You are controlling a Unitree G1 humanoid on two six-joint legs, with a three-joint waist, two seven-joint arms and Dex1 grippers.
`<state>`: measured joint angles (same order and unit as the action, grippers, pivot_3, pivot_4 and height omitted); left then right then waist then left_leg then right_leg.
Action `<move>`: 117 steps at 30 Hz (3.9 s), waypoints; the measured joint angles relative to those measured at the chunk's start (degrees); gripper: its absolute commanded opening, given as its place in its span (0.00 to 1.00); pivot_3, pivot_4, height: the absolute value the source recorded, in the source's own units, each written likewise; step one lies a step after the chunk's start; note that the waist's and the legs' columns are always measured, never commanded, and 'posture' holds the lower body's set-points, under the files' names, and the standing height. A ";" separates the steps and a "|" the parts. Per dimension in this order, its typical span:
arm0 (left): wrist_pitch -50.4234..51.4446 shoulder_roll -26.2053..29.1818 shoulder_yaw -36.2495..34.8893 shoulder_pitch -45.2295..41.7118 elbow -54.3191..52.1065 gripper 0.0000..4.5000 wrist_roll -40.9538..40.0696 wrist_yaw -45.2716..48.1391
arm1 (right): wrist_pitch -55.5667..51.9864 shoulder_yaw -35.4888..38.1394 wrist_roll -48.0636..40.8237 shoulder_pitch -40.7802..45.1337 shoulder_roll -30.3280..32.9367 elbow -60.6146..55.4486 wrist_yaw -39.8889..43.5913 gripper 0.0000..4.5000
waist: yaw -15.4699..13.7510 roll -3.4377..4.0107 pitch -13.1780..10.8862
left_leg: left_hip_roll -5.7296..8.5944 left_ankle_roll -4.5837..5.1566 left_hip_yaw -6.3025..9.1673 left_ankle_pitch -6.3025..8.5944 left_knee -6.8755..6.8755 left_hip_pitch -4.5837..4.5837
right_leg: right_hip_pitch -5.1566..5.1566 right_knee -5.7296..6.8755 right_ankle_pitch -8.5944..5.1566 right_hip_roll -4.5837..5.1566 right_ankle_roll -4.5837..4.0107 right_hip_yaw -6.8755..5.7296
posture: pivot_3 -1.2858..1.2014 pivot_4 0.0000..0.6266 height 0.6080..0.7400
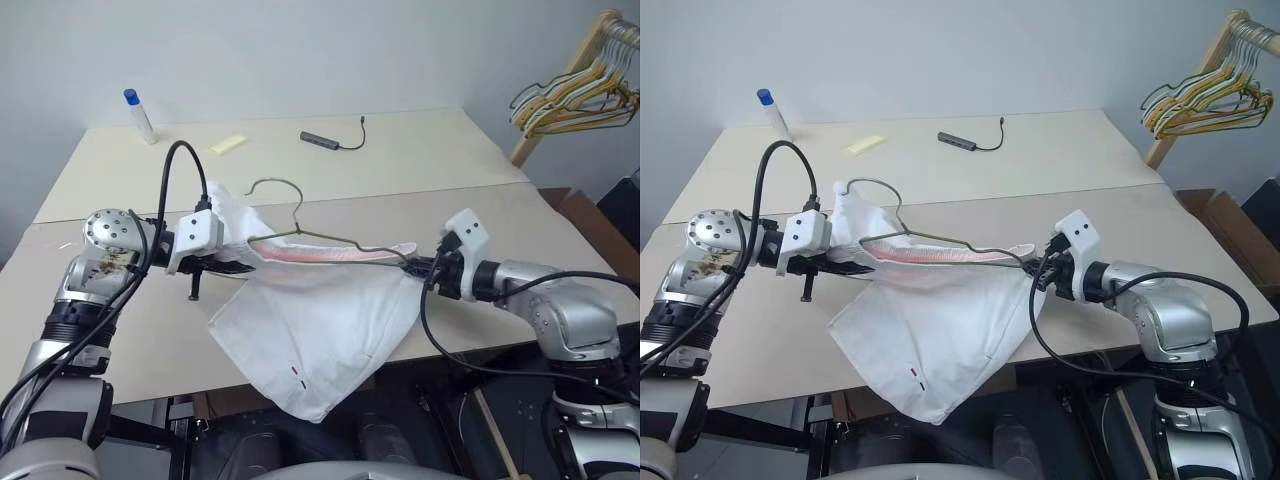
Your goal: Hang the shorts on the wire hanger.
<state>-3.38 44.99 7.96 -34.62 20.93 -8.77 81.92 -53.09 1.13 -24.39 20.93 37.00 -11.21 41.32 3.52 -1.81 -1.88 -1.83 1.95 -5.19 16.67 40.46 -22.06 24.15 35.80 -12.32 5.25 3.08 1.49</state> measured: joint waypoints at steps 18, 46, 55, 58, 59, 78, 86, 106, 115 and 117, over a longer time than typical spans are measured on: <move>-0.12 -0.34 0.53 0.25 0.56 0.00 0.81 -3.90 | 3.39 -0.01 -0.72 -0.25 2.63 1.19 2.38 0.04 | 0.32 0.00 0.00 | 0.00 0.00 0.00 0.00 0.00 0.00 | 0.01 0.00 0.00 -0.01 0.00 0.01 | 0.50 0.00 1.00; 3.02 -6.48 4.39 -3.60 7.13 0.00 9.53 -12.55 | 6.64 -11.80 4.80 0.36 1.63 -12.34 -1.72 0.04 | 0.37 -0.01 0.01 | 0.01 0.00 -0.01 0.00 0.02 -0.05 | 0.04 0.01 0.00 0.00 0.00 -0.01 | 0.49 0.00 1.00; 5.09 -6.79 3.20 -4.44 7.16 0.00 8.36 -12.60 | 13.24 -16.20 12.36 -2.90 3.69 -11.08 -1.66 0.57 | 0.44 -0.01 0.01 | 0.01 0.00 0.01 0.00 0.02 -0.05 | 0.04 0.00 0.00 -0.01 0.00 -0.01 | 0.49 0.00 1.00; 5.00 -6.67 2.86 -4.77 7.01 0.00 8.25 -12.11 | 14.09 -12.32 9.39 -3.13 6.76 -11.08 3.20 0.71 | 0.34 -0.01 0.01 | 0.02 0.00 0.02 0.00 0.02 -0.05 | 0.03 -0.02 0.00 -0.01 0.00 -0.01 | 0.49 0.00 1.00; 4.93 -6.42 2.85 -4.76 6.99 0.00 8.19 -11.65 | 14.29 -10.18 7.52 -3.11 8.11 -11.09 5.43 0.71 | 0.29 -0.01 0.01 | 0.01 0.00 0.02 0.00 0.02 -0.03 | 0.01 -0.03 0.00 -0.01 0.00 -0.01 | 0.49 0.00 1.00; 2.39 -8.01 3.60 -7.35 6.54 0.00 7.49 -6.01 | 27.99 -23.65 19.73 24.86 1.46 20.79 20.43 0.50 | 0.61 0.00 0.01 | -0.02 -0.02 -0.02 -0.02 0.04 -0.09 | 0.09 0.09 -0.02 -0.04 -0.05 -0.04 | 0.50 0.00 1.00; 2.17 -8.11 3.60 -7.66 6.56 0.00 7.48 -5.68 | 30.62 -23.61 20.61 25.09 2.23 21.88 27.65 0.00 | 0.55 0.01 0.00 | -0.02 -0.03 0.05 -0.02 0.04 -0.14 | 0.10 0.18 -0.01 -0.02 -0.04 -0.10 | 0.49 0.00 1.00; 5.72 -15.31 -15.08 -15.05 10.97 1.00 -6.10 -23.90 | -7.02 11.61 1.04 -6.28 8.93 -5.52 13.14 0.00 | 0.19 -0.02 0.02 | -0.02 -0.01 0.36 0.00 0.32 -0.32 | -0.01 0.12 -0.01 0.07 -0.04 -0.40 | 0.46 0.00 1.00; 31.60 -26.15 -18.78 -8.10 -23.01 1.00 -30.04 -35.81 | -37.57 29.94 1.39 -5.46 7.28 -10.29 -4.48 0.00 | 1.84 0.23 0.17 | 0.01 0.01 0.67 0.02 0.31 -0.15 | -0.07 0.09 -0.01 0.05 -0.02 -0.15 | 0.44 0.00 1.00; 34.30 -27.34 -19.16 -8.12 -26.48 1.00 -32.93 -38.87 | -38.98 32.25 1.95 -3.27 7.28 -8.39 -7.35 0.00 | 2.40 0.45 0.31 | 0.04 0.03 0.66 0.04 0.30 -0.06 | -0.13 0.06 -0.01 0.04 -0.01 -0.08 | 0.44 0.00 1.00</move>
<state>30.92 17.66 -11.20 -42.75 -5.55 -41.70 43.05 -92.08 33.38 -22.44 17.65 44.28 -19.60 33.98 5.92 -1.35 -1.58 -1.79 1.99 -4.52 16.70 40.76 -22.12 24.02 35.87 -12.33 5.29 3.08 1.41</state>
